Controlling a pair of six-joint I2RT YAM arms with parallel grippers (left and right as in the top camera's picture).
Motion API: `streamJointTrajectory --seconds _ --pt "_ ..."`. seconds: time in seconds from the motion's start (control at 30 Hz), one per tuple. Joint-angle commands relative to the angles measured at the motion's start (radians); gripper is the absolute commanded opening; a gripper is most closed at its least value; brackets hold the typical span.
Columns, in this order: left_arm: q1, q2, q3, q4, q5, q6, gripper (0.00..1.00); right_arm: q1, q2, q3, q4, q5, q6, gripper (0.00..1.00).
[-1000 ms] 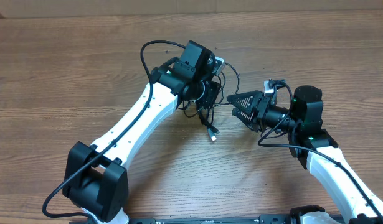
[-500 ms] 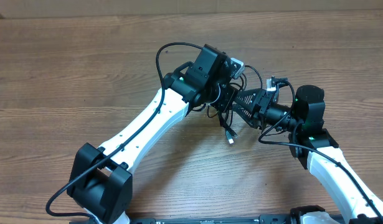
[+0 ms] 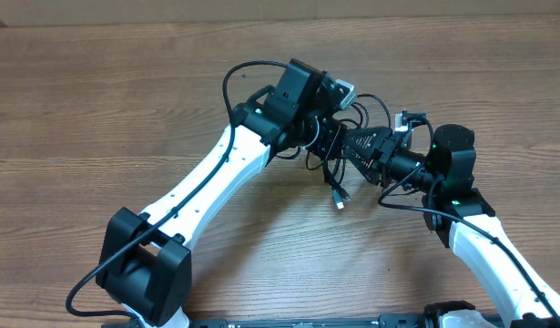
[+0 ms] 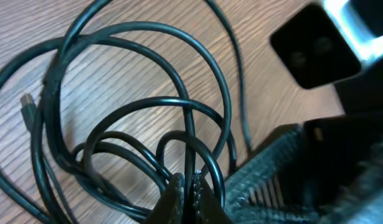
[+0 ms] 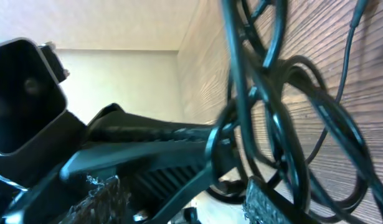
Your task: Untangle cables
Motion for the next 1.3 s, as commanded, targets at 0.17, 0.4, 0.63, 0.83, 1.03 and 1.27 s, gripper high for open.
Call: streamJointTrajectory --seconds 0.17,0.4,0.63,0.83,1.03,1.27 --pt "-0.01 -0.001 0.039 0.042 0.288 -0.037 0.04 0.007 -0.002 0.016 -0.005 0.082 -0.026 0.46" --pt "0.005 -0.001 0.039 0.041 0.374 -0.037 0.04 0.007 -0.002 0.016 -0.008 0.09 -0.035 0.27" --pt "0.027 -0.001 0.039 0.041 0.446 -0.053 0.04 0.007 -0.002 0.016 -0.009 0.124 -0.07 0.17" --pt "0.029 -0.001 0.04 0.041 0.471 -0.06 0.04 0.007 -0.002 0.016 -0.043 0.194 -0.076 0.13" --pt "0.028 -0.001 0.039 0.041 0.516 -0.06 0.04 0.007 -0.002 0.016 -0.055 0.235 -0.101 0.04" --pt "0.028 -0.001 0.039 0.041 0.518 -0.06 0.04 0.007 -0.002 0.016 -0.062 0.239 -0.121 0.04"
